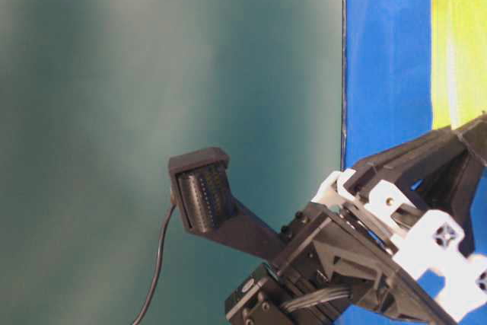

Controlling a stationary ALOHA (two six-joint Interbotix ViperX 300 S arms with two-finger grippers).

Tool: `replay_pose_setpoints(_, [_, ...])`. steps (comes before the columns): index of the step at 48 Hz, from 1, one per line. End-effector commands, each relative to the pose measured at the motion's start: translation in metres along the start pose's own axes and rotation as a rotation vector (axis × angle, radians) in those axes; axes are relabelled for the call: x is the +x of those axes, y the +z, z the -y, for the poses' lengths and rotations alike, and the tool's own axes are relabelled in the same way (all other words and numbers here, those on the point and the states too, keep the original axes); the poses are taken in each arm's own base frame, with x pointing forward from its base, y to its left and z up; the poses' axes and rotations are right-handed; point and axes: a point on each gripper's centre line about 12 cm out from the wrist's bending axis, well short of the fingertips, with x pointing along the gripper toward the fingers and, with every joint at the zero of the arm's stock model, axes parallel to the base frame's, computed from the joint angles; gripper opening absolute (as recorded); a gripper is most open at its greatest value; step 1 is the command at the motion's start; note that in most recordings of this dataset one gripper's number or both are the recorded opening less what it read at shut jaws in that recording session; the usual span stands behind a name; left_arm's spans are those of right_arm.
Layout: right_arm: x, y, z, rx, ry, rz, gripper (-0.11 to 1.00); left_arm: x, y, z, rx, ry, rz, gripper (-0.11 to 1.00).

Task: Fold the yellow towel.
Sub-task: 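Fold the top half down over the bottom half with both grippers, then open both grippers and release the folded towel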

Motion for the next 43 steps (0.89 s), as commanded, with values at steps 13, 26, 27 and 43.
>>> replay_pose_setpoints(13, [-0.004,0.01,-0.01,-0.005,0.051,0.059,0.04,-0.003,0.016,0.002,0.004,-0.002,0.046,0.13])
replay_pose_setpoints(26, [-0.009,0.009,-0.023,-0.035,0.074,0.062,0.65,-0.012,0.022,0.003,0.006,-0.005,0.049,0.56])
replay_pose_setpoints(27, [-0.011,0.009,-0.024,-0.038,0.076,0.062,0.66,-0.015,0.023,0.003,0.007,-0.006,0.051,0.56])
replay_pose_setpoints(43, [-0.062,0.021,-0.038,-0.071,0.117,0.149,0.62,-0.072,0.049,0.033,0.053,-0.066,0.123,0.56])
